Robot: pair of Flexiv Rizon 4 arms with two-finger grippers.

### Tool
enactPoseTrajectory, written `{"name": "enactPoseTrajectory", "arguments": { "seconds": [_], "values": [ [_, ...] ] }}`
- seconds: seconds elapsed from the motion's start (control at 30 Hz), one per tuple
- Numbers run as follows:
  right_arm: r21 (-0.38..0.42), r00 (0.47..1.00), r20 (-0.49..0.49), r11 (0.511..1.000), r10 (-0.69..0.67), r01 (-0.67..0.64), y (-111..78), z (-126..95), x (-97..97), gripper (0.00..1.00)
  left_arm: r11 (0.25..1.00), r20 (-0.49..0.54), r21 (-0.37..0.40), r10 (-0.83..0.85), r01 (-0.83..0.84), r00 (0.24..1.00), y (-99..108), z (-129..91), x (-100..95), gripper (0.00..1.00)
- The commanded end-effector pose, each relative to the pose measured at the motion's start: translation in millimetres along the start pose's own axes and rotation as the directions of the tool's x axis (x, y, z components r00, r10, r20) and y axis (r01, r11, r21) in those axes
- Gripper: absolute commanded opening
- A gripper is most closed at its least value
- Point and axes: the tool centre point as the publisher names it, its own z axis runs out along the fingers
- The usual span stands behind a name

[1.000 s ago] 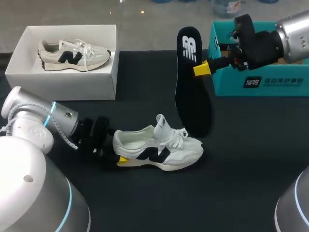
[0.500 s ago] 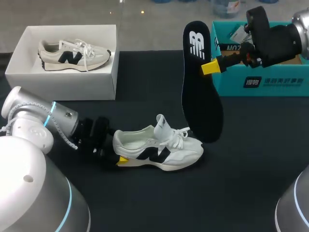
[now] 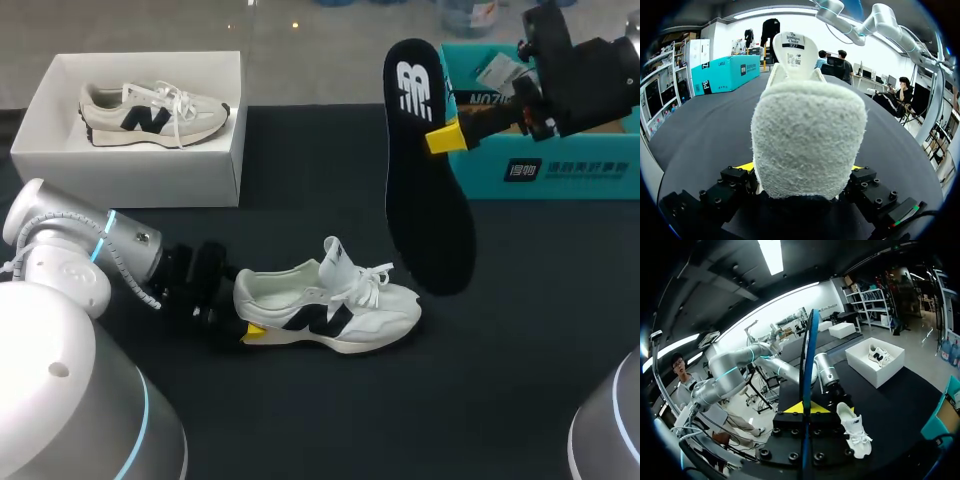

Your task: Take the shoe out of the shoebox, open the shoe tongue, remove and reinsert the insole, then place the shoe into the shoebox

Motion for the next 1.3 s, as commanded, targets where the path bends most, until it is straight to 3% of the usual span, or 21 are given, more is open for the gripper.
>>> {"name": "enactPoseTrajectory", "arguments": {
  "seconds": [0.03,0.3,1.3],
  "values": [
    [-0.01,1.0,0.022,1.0,0.004,-0.004,-7.3,-6.3,7.6,0.0,1.0,0.0,-0.002,0.0,0.0,1.0,3.8,3.5,0.2,0.0],
    [-0.009,0.999,0.037,1.0,-0.016,0.016,2.8,-5.1,2.6,0.0,1.0,0.0,-0.002,0.0,0.0,1.0,3.8,3.5,0.2,0.0],
    [-0.009,0.999,0.037,1.0,-0.016,0.016,2.8,-5.1,2.6,0.0,1.0,0.0,-0.002,0.0,0.0,1.0,3.8,3.5,0.2,0.0]
  ]
}}
